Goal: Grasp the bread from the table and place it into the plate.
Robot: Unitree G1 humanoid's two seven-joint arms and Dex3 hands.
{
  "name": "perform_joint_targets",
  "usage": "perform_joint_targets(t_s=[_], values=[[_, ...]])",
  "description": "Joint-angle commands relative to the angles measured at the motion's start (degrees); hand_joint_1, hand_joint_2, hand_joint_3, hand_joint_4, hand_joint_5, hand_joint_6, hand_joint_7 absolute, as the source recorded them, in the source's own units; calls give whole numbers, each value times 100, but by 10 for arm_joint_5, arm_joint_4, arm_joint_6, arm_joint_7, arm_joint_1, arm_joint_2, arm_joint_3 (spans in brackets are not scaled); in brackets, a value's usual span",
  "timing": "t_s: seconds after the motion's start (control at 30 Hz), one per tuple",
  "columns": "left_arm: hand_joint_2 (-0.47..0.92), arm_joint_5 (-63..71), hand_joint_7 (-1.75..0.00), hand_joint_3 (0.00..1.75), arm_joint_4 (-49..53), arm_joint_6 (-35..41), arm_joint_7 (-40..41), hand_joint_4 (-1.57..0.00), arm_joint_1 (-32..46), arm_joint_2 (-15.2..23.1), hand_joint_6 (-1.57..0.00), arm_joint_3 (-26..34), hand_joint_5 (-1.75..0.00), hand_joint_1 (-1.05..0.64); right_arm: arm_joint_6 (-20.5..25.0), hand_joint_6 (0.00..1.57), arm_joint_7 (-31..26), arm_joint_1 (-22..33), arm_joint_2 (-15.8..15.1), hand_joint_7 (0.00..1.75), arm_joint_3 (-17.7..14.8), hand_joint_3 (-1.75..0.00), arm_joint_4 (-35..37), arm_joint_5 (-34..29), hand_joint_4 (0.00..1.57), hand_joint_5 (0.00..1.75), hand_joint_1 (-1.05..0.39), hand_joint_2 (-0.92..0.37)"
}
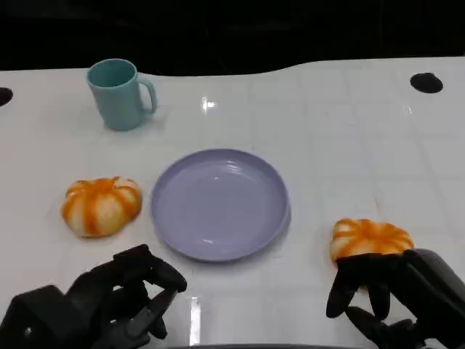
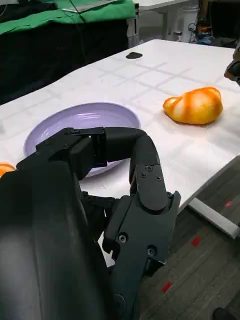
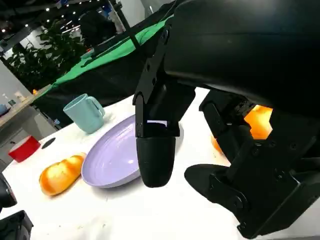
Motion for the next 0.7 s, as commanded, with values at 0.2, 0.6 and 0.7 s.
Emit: perform_joint_targets(t_s=[0.2,0.6,0.7], values=[[92,0,-135,47,-1,-10,-3,-63,8,7,-59,4,-175,-42,9,95,4,11,-2,109,-2,-123,-16,5,95,165,-4,-25],[92,-3,-134,48,-5,-5,-5,-63,7,10,-59,8,-175,-41,28,86,-14,21,20,78,-12,-100,-50,4,76,139,-3,-35],[92,-4,-135,49,-4,-5,-6,-62,6,12,-58,9,-175,-41,49,73,-15,24,22,69,-14,-84,-75,-17,66,122,-11,-42]])
